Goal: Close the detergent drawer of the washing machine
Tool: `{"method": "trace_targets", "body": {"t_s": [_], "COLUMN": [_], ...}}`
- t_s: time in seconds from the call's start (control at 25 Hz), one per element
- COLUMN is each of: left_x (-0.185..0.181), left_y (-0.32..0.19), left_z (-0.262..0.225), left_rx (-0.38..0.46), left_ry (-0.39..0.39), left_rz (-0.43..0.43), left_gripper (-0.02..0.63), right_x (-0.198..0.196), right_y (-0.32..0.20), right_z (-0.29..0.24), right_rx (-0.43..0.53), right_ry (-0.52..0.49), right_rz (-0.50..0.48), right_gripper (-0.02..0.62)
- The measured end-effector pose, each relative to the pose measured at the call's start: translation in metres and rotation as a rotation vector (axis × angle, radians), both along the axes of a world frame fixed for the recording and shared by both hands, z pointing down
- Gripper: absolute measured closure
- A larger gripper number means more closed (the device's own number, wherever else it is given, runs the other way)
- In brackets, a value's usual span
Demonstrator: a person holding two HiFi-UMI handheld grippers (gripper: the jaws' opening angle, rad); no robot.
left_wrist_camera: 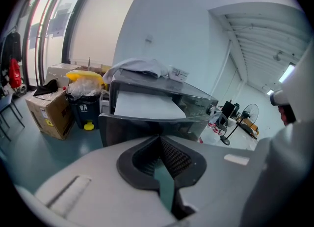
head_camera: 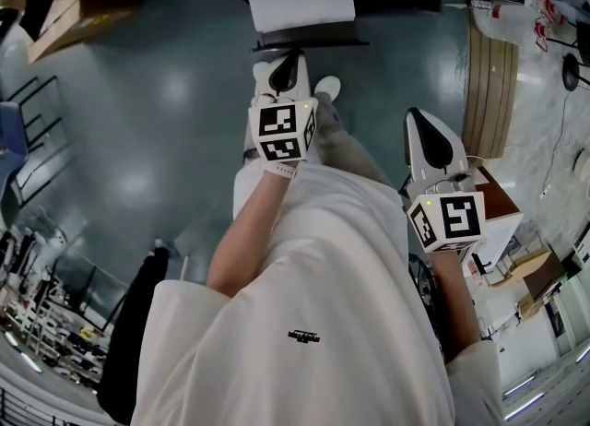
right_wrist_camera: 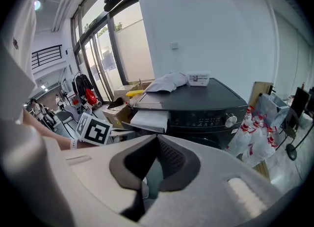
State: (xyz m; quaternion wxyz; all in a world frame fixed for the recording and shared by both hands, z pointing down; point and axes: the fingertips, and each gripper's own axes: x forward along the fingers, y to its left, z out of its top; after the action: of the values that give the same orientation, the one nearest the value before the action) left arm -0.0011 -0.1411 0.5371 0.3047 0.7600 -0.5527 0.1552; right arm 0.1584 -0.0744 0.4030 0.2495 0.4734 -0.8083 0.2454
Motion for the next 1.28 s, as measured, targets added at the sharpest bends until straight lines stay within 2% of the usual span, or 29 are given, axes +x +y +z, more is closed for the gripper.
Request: {"method": "trace_targets", "body": {"t_s": [0.2,0.64,0.84,1.04,1.28], "left_x": [-0.002,-0.012,-0.011,-0.017,-0.018], "left_y": [-0.031,-0.060,-0.062,-0.096,-0.098], "left_z": [-0.007,-0.008,-0.007,-0.008,-0.007], "left_rx": [0.036,0.059,0.056,0.034,0.054], "left_ry": [-0.014,-0.031,-0.028,-0.008,-0.013], "left_rz": [0.008,-0.003,-0.001,-0.045,-0.044], "left_gripper": [0.588,0.588,0.588,0.588,0.588], "right_x": [0.003,0.003,0.005,0.006,0.004], "right_y": [-0.006,-0.025,-0.034,-0.044,-0.056], "right_z": [-0.002,0.001,0.000,0.001,0.003], "right_rx": [0.002,-0.001,-0.002,-0.007,-0.015], "right_ry": [-0.001,-0.014,-0.015,-0.010,-0.013], "right_rz": [0.009,0.027,0.033,0.031,0.036], "right_gripper": [0.594,0.594,0.594,0.594,0.594]}}
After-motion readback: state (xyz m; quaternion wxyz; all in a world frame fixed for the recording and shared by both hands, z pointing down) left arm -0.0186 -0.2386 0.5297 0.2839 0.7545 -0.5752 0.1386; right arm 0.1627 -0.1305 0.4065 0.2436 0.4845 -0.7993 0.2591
